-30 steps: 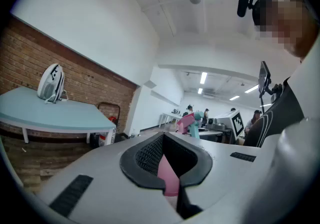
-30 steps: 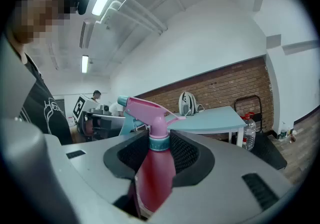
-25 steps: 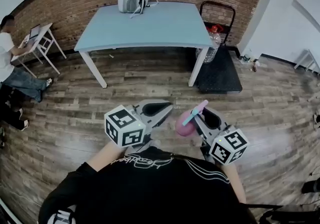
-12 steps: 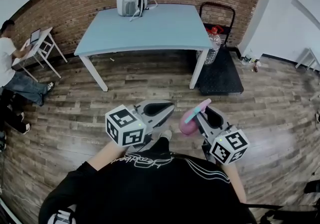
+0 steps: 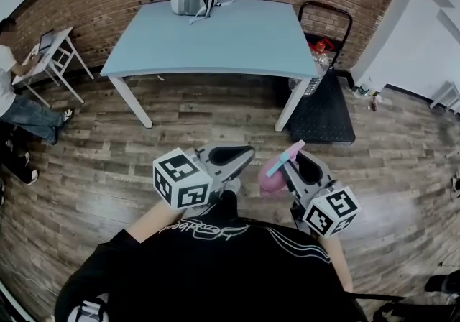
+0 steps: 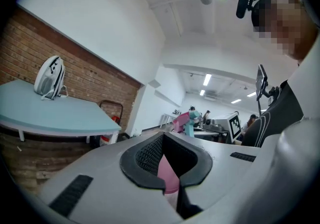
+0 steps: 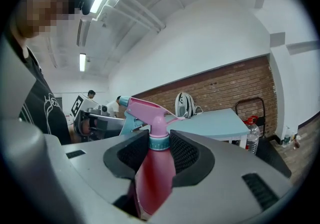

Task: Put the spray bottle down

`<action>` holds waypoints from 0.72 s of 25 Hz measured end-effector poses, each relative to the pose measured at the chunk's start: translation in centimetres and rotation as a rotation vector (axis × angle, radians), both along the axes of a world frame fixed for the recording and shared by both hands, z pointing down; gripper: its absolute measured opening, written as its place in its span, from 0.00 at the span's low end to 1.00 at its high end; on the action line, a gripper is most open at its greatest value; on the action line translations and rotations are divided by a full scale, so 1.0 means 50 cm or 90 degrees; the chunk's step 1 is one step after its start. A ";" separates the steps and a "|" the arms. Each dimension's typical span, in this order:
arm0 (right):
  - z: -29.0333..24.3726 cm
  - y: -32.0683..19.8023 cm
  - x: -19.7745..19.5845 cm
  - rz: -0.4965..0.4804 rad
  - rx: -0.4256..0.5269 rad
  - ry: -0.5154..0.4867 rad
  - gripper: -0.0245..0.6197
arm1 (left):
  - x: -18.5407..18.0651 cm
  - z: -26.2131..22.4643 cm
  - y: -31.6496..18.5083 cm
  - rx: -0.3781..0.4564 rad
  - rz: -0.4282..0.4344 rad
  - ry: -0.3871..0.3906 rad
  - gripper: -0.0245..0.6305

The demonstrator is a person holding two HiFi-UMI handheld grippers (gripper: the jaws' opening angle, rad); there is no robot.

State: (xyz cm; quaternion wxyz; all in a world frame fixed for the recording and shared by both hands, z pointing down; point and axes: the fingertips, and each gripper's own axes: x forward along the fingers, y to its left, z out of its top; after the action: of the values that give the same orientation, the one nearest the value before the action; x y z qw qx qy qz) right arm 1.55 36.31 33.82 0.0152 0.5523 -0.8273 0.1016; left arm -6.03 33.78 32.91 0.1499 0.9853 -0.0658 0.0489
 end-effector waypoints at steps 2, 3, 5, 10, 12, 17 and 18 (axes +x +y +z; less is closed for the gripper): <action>0.007 -0.073 0.007 -0.008 -0.006 -0.002 0.25 | 0.011 0.013 -0.075 -0.013 -0.003 -0.001 0.05; 0.013 -0.112 0.012 -0.009 -0.010 -0.002 0.25 | 0.017 0.022 -0.115 -0.023 -0.004 -0.003 0.05; 0.026 -0.192 0.025 -0.011 -0.020 -0.008 0.25 | 0.029 0.039 -0.196 -0.046 -0.005 -0.007 0.05; 0.041 -0.394 0.062 -0.035 -0.031 -0.036 0.24 | 0.075 0.062 -0.400 -0.024 -0.021 -0.024 0.05; 0.042 -0.478 0.078 -0.039 -0.031 -0.034 0.24 | 0.092 0.062 -0.478 -0.016 -0.018 -0.023 0.05; 0.043 -0.652 0.100 -0.050 -0.032 -0.026 0.25 | 0.131 0.063 -0.649 -0.011 -0.009 -0.033 0.05; 0.041 -0.677 0.106 -0.050 -0.031 -0.025 0.25 | 0.139 0.061 -0.673 -0.009 -0.005 -0.036 0.05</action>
State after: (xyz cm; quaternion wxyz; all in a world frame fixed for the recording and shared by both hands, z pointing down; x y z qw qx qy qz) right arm 6.84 2.46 35.88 0.0161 0.5170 -0.8456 0.1318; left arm 0.93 0.12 35.97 0.1549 0.9822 -0.0738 0.0762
